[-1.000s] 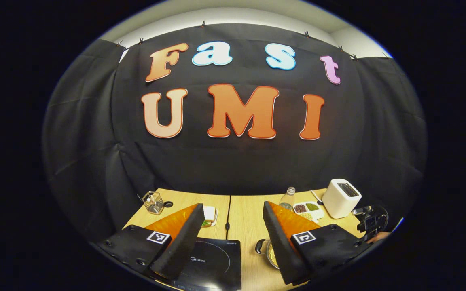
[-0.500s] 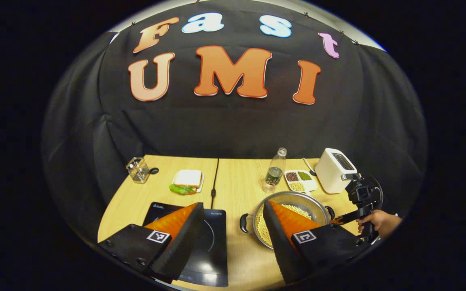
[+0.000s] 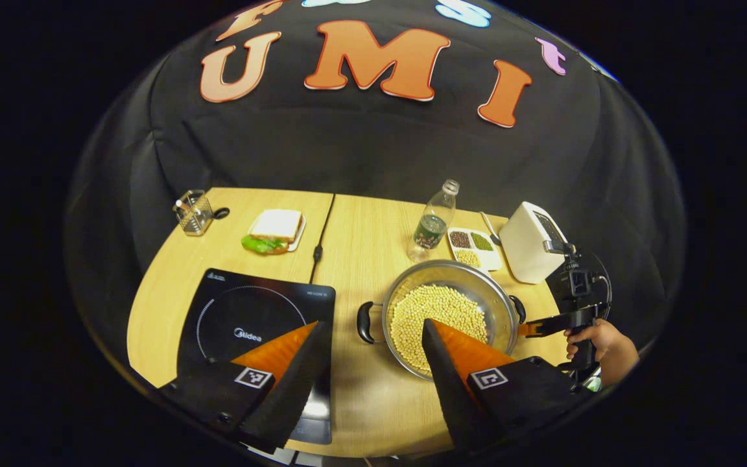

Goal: First push the handle of the pot to place it horizontally, then grasp the pot with both hands and set it on the induction cooktop.

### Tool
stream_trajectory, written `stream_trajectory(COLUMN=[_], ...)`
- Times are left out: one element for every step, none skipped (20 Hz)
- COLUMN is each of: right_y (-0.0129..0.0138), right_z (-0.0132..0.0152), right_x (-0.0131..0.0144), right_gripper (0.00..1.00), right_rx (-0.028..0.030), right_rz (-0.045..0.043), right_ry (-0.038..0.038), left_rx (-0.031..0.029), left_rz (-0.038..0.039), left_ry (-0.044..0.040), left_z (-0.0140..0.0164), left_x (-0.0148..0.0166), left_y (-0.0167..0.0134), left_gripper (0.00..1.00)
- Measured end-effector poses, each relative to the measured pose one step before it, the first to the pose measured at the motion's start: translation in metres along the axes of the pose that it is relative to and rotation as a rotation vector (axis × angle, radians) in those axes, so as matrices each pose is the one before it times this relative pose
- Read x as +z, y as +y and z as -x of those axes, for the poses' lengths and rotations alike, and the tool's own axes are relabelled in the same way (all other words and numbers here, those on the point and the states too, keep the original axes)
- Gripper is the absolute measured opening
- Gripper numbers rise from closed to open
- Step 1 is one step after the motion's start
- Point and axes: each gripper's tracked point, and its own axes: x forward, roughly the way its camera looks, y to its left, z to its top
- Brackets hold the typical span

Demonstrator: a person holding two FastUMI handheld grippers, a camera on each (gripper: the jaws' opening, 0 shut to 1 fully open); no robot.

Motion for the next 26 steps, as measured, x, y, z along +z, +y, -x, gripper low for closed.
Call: stream_trajectory(right_y=[-0.00669, -0.00441, -0.00292, -0.00027, 0.00329, 0.00335, 0.00261, 0.00342, 0.00410, 0.00270, 0.00546, 0.00608, 0.00187, 0.00131, 0.00179, 0.00241, -0.00098, 0.00072, 0.00068, 0.00160, 0.00035, 0.00159, -0.00053, 0.00109, 0.00042, 0.00203], right_z=[0.00486, 0.00504, 0.00439, 0.00867, 0.00584, 0.00382, 0.00095, 0.00155, 0.00111, 0.00226, -0.00139, -0.00298, -0.00248, -0.00433, -0.00529, -0.00562, -0.00370, -0.00479, -0.00252, -0.00378, -0.00439, -0.00359, 0.00029, -0.00319, -0.00289, -0.00622], right_x=[-0.00160, 0.00247, 0.00315, 0.00499, 0.00552, 0.00368, 0.00336, 0.00367, 0.00531, 0.00538, 0.00481, 0.00604, 0.00356, 0.00153, -0.00067, -0.00009, 0.00035, 0.00128, 0.00019, 0.00025, -0.00125, -0.00024, 0.00073, -0.00103, -0.00046, -0.00136], right_gripper=[0.01, 0.02, 0.04, 0.08, 0.17, 0.23, 0.36, 0.38, 0.57, 0.63, 0.70, 0.73, 0.75, 0.81, 0.85, 0.86, 0.87, 0.87, 0.87, 0.87, 0.87, 0.87, 0.88, 0.88, 0.87, 0.87], right_rx=[-0.01301, 0.00293, 0.01059, 0.02644, 0.02799, 0.02269, 0.01348, 0.00743, 0.00687, 0.00441, 0.01252, 0.01086, 0.00662, -0.00036, -0.00405, -0.00389, -0.00842, -0.00515, -0.00278, -0.00276, -0.00445, -0.00355, -0.00549, -0.00571, -0.00439, -0.00685], right_rz=[-0.00138, -0.01323, -0.02490, -0.03792, -0.03173, -0.02036, -0.00863, -0.00167, 0.00724, 0.00765, 0.00259, -0.00228, -0.00104, -0.00068, 0.00319, 0.00683, 0.01061, 0.01379, 0.01279, 0.01247, 0.01222, 0.01070, 0.01178, 0.01032, 0.01107, 0.01061], right_ry=[-0.00856, -0.01421, -0.01924, -0.02255, -0.02121, -0.02007, -0.01417, -0.01663, -0.02326, -0.02100, -0.02123, -0.02143, -0.01566, -0.00925, -0.00262, -0.00388, -0.00099, -0.00349, -0.00048, 0.00012, 0.00317, 0.00182, -0.00084, 0.00306, 0.00141, -0.00195], left_rx=[-0.01250, -0.01307, -0.01205, -0.00652, -0.00480, -0.00337, 0.00234, 0.00117, 0.00789, 0.00394, 0.02043, 0.01271, 0.01494, 0.02220, 0.02182, 0.00303, 0.00785, 0.00087, -0.00424, -0.01072, 0.00111, -0.00037, 0.00154, -0.00477, -0.00188, 0.00838], left_rz=[0.01141, 0.01011, 0.00556, -0.00246, -0.01054, -0.01410, -0.01521, -0.01402, -0.01036, -0.01045, -0.00745, -0.00372, -0.00137, -0.00329, -0.00023, 0.00228, 0.00072, 0.00338, 0.00936, 0.01171, 0.00451, 0.00196, 0.00101, 0.00342, 0.00064, -0.00361], left_ry=[0.02272, 0.01989, 0.01609, 0.01616, 0.01163, 0.00805, 0.01001, 0.00588, 0.00705, -0.00286, -0.00681, -0.00788, 0.00043, -0.00220, -0.00407, -0.00117, 0.00125, 0.01038, 0.01357, -0.00024, -0.00417, -0.00166, 0.00372, -0.00087, 0.00379, -0.00684], left_z=[-0.00938, -0.00843, -0.01131, -0.00947, -0.00836, -0.01028, -0.00868, -0.00875, -0.00816, -0.00721, -0.00707, -0.00760, -0.00838, -0.00877, -0.00670, -0.00728, -0.00692, -0.00706, -0.00471, -0.00639, -0.00429, -0.00483, -0.00382, -0.00488, -0.00215, -0.00141], left_x=[-0.00361, -0.00364, -0.00441, -0.00386, -0.00186, -0.00312, -0.00296, -0.00149, -0.00207, -0.00331, 0.00014, -0.00119, -0.00177, -0.00334, 0.00016, -0.00343, -0.00273, -0.00500, -0.00499, -0.00248, 0.00001, -0.00176, -0.00186, -0.00255, -0.00213, -0.00026], left_y=[-0.00341, -0.00388, -0.00395, -0.00216, -0.00146, -0.00245, -0.00076, -0.00029, 0.00065, -0.00163, 0.00329, 0.00273, 0.00269, 0.00477, 0.00514, 0.00020, 0.00190, 0.00171, -0.00016, -0.00166, 0.00105, 0.00054, -0.00025, -0.00133, -0.00195, 0.00027], left_gripper=[0.95, 0.95, 0.98, 0.98, 0.99, 0.95, 0.99, 0.99, 0.99, 0.96, 0.96, 0.98, 0.99, 0.96, 0.92, 0.96, 0.99, 0.96, 0.96, 0.96, 0.96, 0.95, 0.95, 0.94, 0.97, 0.93])
